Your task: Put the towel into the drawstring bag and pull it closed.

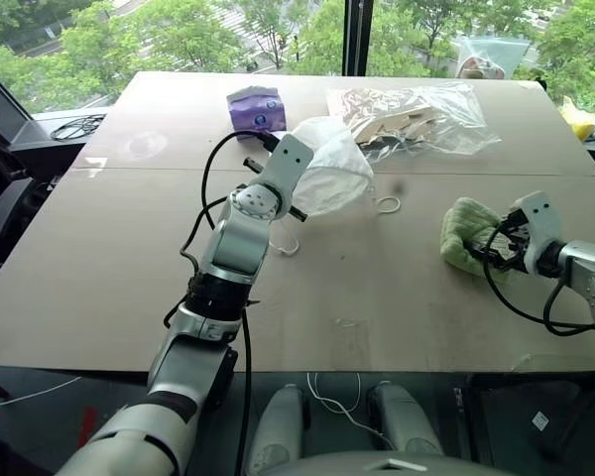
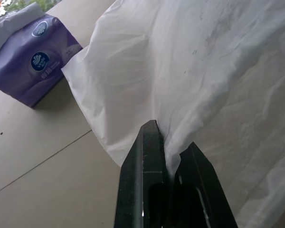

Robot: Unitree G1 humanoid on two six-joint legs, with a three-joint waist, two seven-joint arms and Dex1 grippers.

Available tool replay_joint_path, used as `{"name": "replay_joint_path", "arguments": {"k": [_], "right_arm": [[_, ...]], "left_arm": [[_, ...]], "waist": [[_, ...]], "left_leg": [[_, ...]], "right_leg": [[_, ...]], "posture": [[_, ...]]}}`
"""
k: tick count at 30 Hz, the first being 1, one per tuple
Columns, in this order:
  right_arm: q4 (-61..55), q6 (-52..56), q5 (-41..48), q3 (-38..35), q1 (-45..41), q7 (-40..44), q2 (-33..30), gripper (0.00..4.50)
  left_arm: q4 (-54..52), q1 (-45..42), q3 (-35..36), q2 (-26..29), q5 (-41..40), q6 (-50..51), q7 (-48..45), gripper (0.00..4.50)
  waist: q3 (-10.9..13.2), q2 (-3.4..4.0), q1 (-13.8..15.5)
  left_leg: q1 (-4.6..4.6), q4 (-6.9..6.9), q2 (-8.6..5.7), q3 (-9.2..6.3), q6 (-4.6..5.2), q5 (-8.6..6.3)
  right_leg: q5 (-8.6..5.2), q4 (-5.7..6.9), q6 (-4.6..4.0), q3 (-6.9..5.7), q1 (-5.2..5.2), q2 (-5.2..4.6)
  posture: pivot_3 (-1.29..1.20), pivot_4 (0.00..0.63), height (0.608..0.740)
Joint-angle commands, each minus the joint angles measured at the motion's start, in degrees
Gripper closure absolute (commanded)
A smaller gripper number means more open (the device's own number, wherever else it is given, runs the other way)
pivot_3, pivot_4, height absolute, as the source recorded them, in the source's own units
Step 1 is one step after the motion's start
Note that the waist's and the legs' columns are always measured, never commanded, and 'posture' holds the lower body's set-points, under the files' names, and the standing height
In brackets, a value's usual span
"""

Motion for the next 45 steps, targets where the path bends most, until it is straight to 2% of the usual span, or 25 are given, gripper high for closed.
{"name": "replay_joint_path", "arguments": {"k": [1,5,6,8,16,17,24,29,34,39,45], "right_arm": [[2.9,4.5,-2.5,2.4,1.8,-2.2,0.3,0.00],[5.1,5.4,-3.6,4.5,2.1,-2.1,0.1,0.00],[5.5,5.7,-3.5,4.8,2.3,-1.9,0.3,0.25],[6.0,6.8,-2.8,5.3,2.8,-1.1,0.7,0.83],[6.1,6.2,-2.4,5.8,5.2,0.5,0.8,4.34],[5.8,6.3,-2.4,5.6,5.4,0.5,0.8,4.48],[3.0,8.2,1.9,1.8,5.1,0.8,3.7,4.48],[-2.2,14.3,12.1,-9.2,1.9,0.7,9.7,4.48],[-11.6,21.0,23.5,-17.2,0.5,0.3,13.7,4.48],[-19.6,26.2,33.3,-19.4,-1.6,-3.9,18.7,4.48],[-23.3,27.9,35.5,-15.5,-7.3,-13.9,25.5,4.48]], "left_arm": [[-2.2,-0.3,-0.4,0.4,0.1,-1.3,0.2,4.46],[-1.9,-0.4,-0.5,0.7,0.0,-1.4,0.2,4.46],[-1.9,-0.3,-0.7,0.8,0.0,-1.5,0.1,4.49],[-2.1,-0.3,-1.0,0.9,0.0,-1.4,0.0,4.50],[-2.6,-0.5,-0.7,1.0,-0.2,-0.7,0.0,4.50],[-2.6,-0.5,-0.6,1.0,-0.2,-0.6,0.0,4.50],[-1.5,-1.2,-0.4,0.5,-0.7,-1.0,0.1,4.50],[-0.5,-2.3,0.6,0.0,-2.1,-1.3,-0.2,4.50],[0.1,-3.7,3.6,-2.1,-6.0,0.7,-0.9,4.50],[-0.6,-4.3,4.4,-3.5,-8.6,2.9,-1.0,4.50],[-2.6,-3.7,3.6,-3.0,-11.0,2.9,-2.3,4.50]], "waist": [[0.0,-0.06,0.0],[-0.2,-0.32,0.1],[-0.2,-0.38,0.2],[-0.3,-0.52,0.3],[-0.9,-1.24,0.9],[-0.9,-1.30,1.0],[-1.0,-1.41,1.1],[-0.9,-1.35,0.7],[-0.4,-0.49,-0.3],[-0.3,-0.23,-0.5],[-0.2,-0.19,-0.5]], "left_leg": [[0.01,0.00,0.00,0.00,0.00,0.00],[0.09,0.01,0.00,0.00,0.00,0.00],[0.14,0.01,0.00,-0.01,0.00,0.00],[0.31,0.00,0.00,-0.01,0.00,0.00],[0.53,0.01,0.02,-0.06,0.00,0.00],[0.54,0.01,0.02,-0.07,0.00,0.00],[0.53,-0.01,0.04,-0.14,-0.01,-0.01],[0.53,-0.11,0.11,-0.15,-0.01,-0.01],[0.38,-0.14,0.14,-0.09,0.00,0.00],[0.18,-0.18,0.11,-0.04,0.00,-0.01],[-0.11,-0.13,0.10,-0.07,0.00,-0.01]], "right_leg": [[0.00,0.00,0.00,0.00,0.01,0.00],[0.00,0.00,0.00,0.00,0.10,0.00],[0.00,0.00,0.00,0.00,0.16,0.00],[-0.07,-0.02,0.11,-0.01,0.32,0.00],[-0.13,-0.04,0.09,-0.06,0.51,0.00],[-0.17,-0.03,0.02,-0.08,0.52,0.00],[-0.20,-0.06,-0.04,-0.16,0.55,0.00],[-0.16,-0.06,0.01,-0.18,0.52,0.06],[-0.10,-0.01,0.11,-0.10,0.34,0.10],[-0.09,0.00,0.11,-0.02,0.10,0.10],[-0.08,0.00,0.10,-0.05,-0.16,0.10]], "posture": [[0.00,0.150,0.740],[0.00,0.150,0.740],[0.00,0.150,0.740],[0.00,0.150,0.740],[0.00,0.150,0.740],[0.00,0.150,0.740],[0.00,0.150,0.740],[0.00,0.150,0.740],[0.00,0.150,0.740],[0.00,0.150,0.740],[0.00,0.150,0.740]]}}
